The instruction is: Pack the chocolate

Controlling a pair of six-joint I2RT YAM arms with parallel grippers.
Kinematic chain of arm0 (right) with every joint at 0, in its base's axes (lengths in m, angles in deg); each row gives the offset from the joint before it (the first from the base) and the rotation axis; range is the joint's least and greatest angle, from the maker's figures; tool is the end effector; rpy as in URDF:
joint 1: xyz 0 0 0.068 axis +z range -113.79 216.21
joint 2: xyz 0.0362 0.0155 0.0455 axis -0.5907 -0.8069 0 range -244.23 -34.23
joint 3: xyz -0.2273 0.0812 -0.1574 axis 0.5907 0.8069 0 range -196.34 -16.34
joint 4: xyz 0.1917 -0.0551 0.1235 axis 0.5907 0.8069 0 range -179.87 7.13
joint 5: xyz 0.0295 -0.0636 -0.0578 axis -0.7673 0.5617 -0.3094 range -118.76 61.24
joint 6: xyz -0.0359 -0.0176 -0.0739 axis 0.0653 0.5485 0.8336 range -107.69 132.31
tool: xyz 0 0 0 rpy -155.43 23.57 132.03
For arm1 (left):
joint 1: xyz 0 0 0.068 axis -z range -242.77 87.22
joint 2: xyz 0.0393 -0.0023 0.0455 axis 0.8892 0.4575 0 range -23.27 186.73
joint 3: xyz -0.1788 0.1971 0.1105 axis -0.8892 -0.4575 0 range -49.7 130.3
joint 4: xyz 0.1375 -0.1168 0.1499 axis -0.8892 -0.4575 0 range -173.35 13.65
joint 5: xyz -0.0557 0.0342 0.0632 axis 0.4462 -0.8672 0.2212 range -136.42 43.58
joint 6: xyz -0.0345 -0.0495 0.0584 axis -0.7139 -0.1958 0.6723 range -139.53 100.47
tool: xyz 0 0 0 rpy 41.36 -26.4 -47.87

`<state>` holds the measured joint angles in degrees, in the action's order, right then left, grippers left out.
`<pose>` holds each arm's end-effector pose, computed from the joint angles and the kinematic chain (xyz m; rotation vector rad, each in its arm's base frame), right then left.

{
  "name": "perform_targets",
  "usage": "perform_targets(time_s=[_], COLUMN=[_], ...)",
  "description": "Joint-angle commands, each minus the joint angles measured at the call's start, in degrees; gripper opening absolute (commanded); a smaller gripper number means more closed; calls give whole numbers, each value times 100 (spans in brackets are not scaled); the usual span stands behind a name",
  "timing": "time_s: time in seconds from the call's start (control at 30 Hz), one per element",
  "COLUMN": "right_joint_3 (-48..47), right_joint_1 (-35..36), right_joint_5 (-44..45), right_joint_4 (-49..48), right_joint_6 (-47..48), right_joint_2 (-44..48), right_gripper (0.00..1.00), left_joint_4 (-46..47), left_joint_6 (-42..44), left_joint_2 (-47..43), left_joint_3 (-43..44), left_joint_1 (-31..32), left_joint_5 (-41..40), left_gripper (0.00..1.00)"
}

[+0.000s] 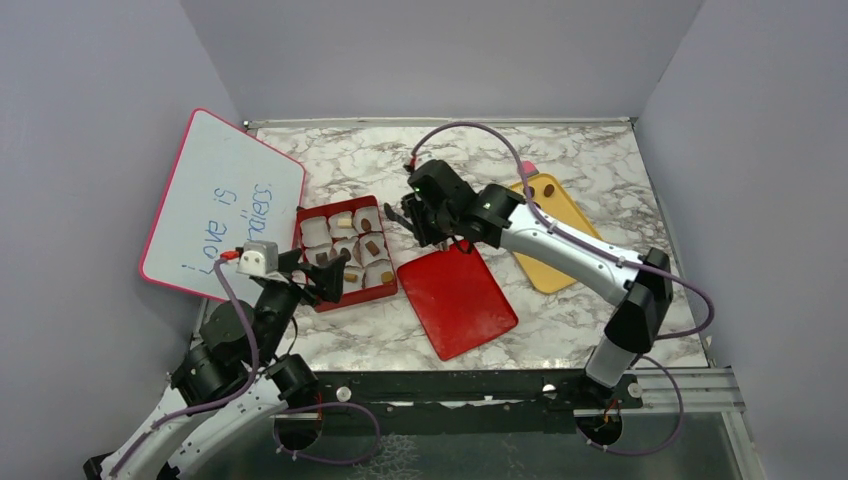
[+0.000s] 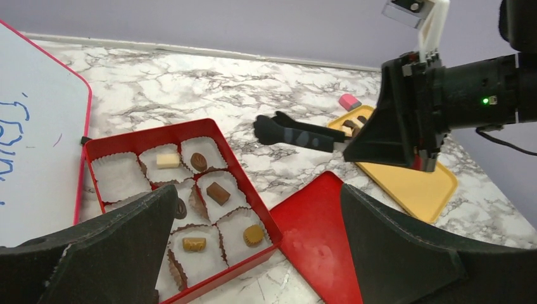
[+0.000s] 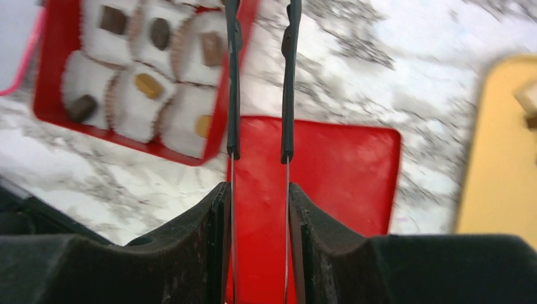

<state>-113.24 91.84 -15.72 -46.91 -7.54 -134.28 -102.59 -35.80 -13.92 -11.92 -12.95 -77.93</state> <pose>0.2332 0.3117 0.3321 -0.6263 2.2964 0.3715 0.0565 -0.0073 0.3198 0.0119 1.5589 -0.4939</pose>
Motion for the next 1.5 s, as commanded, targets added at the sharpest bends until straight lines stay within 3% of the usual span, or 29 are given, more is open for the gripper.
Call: perform_targets(time_s=[0.0, 0.4, 0.6, 1.0, 1.47], right_joint_3=[684, 2252, 2361, 2917, 3559], right_joint_1=[-465, -2286, -2941, -4320, -4619], right_joint_5=[475, 686, 985, 1077, 875], right_joint_4=[-46, 69, 481, 657, 831], right_joint_6=[-18, 33, -518, -577, -626], right_joint_2=[683, 2039, 1994, 2105, 2444], right_gripper=[39, 39, 39, 40, 40], left_joint_4=[21, -20, -14, 60, 118], left_joint_6=[20, 144, 125, 140, 168], left_joint_2=[313, 1086, 1355, 1131, 864], left_joint_3=[-3, 30, 26, -8, -32], left_joint_1=[-23, -18, -23, -34, -29], left_joint_5=[168, 509, 582, 695, 936], left_gripper=[99, 99, 99, 99, 99])
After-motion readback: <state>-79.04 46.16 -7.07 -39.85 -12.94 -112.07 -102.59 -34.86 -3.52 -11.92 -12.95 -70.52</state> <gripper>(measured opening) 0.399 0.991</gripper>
